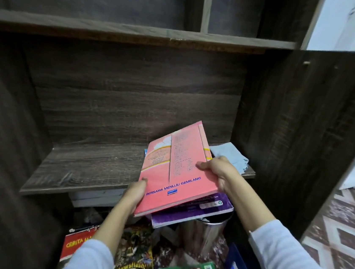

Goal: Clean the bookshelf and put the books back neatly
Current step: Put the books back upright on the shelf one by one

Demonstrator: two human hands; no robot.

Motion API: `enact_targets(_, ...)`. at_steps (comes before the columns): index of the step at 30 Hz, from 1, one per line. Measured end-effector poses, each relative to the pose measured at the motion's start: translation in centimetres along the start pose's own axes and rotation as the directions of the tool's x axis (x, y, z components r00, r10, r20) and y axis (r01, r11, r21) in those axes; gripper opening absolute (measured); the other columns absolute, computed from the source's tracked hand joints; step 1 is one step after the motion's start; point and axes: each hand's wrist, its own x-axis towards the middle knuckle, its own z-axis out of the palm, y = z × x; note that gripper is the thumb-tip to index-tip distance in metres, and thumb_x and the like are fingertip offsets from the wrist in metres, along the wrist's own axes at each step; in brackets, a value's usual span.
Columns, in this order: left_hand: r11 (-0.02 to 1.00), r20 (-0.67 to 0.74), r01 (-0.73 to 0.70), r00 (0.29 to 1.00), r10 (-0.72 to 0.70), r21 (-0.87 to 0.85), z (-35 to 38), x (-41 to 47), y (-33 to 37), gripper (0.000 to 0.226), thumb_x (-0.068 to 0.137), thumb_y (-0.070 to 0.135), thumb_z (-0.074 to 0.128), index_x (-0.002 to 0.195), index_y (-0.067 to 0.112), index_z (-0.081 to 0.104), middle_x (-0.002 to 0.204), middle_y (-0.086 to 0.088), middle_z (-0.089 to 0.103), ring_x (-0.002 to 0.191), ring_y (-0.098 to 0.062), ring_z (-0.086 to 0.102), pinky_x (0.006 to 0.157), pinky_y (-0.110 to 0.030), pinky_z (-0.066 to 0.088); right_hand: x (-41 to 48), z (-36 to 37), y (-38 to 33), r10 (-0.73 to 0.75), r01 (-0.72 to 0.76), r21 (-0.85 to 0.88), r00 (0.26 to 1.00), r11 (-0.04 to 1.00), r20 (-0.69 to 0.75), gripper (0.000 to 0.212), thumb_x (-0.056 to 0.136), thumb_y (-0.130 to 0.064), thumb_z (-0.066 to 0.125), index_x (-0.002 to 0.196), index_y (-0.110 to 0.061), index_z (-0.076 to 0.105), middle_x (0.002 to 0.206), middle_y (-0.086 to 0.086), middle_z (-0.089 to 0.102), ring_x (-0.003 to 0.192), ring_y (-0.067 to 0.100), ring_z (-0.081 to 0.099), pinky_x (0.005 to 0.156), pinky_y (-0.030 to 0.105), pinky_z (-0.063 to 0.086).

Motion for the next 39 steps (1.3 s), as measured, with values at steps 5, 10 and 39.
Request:
enact_targets(5, 0.997, 0.099, -0.011, 0.995, 0.019, -0.080, -2.7, -8.4, 4.1, 0.047, 0.098, 0.044, 0.040, 0.119, 0.006, 0.058, 0.119, -0.017, 0.062, 0.111, -0.030, 0.059, 0.089, -0.034, 0.046, -3.1, 2.3, -1.0, -0.227, 0.226, -0.014, 0.971, 0.974, -0.081, 0.039, 0.077, 0.008, 0.067, 0.074, -0.016, 0.036, 0.073, 0.008, 0.052, 0.065, 0.018, 0.051, 0.060, 0.033, 0.049)
enact_targets(10, 0.950, -0.249, -0.312, 0.922, 0.296, -0.025, -7.7, -11.1, 10.0, 0.051, 0.098, 0.034, 0.046, 0.107, -0.015, 0.058, 0.097, -0.029, 0.064, 0.090, -0.034, 0.063, 0.074, -0.038, 0.046, -7.0, 5.3, -2.4, -0.368, 0.371, 0.013, 0.926, 0.929, -0.086, 0.040, 0.077, 0.004, 0.067, 0.077, -0.019, 0.034, 0.080, 0.004, 0.049, 0.074, 0.017, 0.049, 0.072, 0.035, 0.043)
enact_targets(39, 0.553, -0.320, -0.603, 0.457, 0.830, 0.575, -26.1, -19.1, 12.7, 0.087, 0.085, 0.003, 0.053, 0.151, 0.025, -0.001, 0.122, -0.008, 0.058, 0.072, 0.004, 0.047, 0.072, -0.005, 0.029, -10.3, 31.9, 7.4, -0.731, 0.814, -0.249, 0.581, 0.526, 0.358, 0.048, 0.086, 0.002, 0.046, 0.131, -0.007, 0.031, 0.104, 0.023, 0.065, 0.091, 0.049, 0.058, 0.075, 0.044, 0.042)
